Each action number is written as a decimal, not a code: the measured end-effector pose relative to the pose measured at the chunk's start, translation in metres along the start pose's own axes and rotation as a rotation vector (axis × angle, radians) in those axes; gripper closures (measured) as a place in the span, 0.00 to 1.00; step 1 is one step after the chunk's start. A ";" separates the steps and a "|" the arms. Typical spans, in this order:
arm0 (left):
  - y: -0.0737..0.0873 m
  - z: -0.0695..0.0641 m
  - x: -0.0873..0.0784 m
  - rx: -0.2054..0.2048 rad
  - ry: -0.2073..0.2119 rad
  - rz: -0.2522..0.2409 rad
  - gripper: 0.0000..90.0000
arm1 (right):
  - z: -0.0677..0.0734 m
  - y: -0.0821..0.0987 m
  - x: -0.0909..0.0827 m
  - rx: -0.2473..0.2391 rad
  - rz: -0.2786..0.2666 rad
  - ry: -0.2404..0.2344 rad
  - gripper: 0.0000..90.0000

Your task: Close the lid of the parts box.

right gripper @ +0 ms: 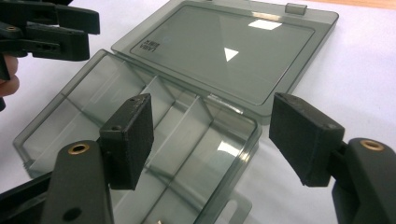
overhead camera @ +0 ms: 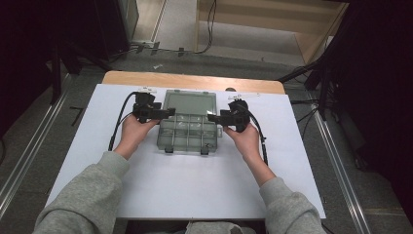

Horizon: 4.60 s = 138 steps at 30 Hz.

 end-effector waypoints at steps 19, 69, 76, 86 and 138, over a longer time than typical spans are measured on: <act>-0.019 0.011 0.021 0.007 -0.058 -0.016 0.30 | -0.023 -0.021 0.022 0.044 -0.010 0.039 0.32; -0.003 0.030 0.060 -0.034 -0.112 -0.034 0.26 | -0.041 -0.004 0.072 0.036 0.041 0.166 0.29; -0.002 0.030 0.064 -0.077 -0.085 -0.032 0.21 | -0.040 -0.003 0.074 0.068 0.052 0.139 0.24; -0.002 0.030 0.065 -0.080 -0.091 -0.033 0.21 | -0.038 -0.002 0.074 0.118 0.076 0.131 0.24; -0.022 0.024 0.034 -0.094 -0.042 -0.083 0.49 | -0.034 -0.021 0.049 0.098 0.013 0.125 0.41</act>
Point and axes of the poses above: each handheld gripper's, and its own axes: x roughly forward along the jaws, y roughly out of its underside, z roughly to its left, the point moved 10 cm from there along x, roughly forward along the jaws, and after that the axes turned 10 degrees about -x, right-handed, at the moved point
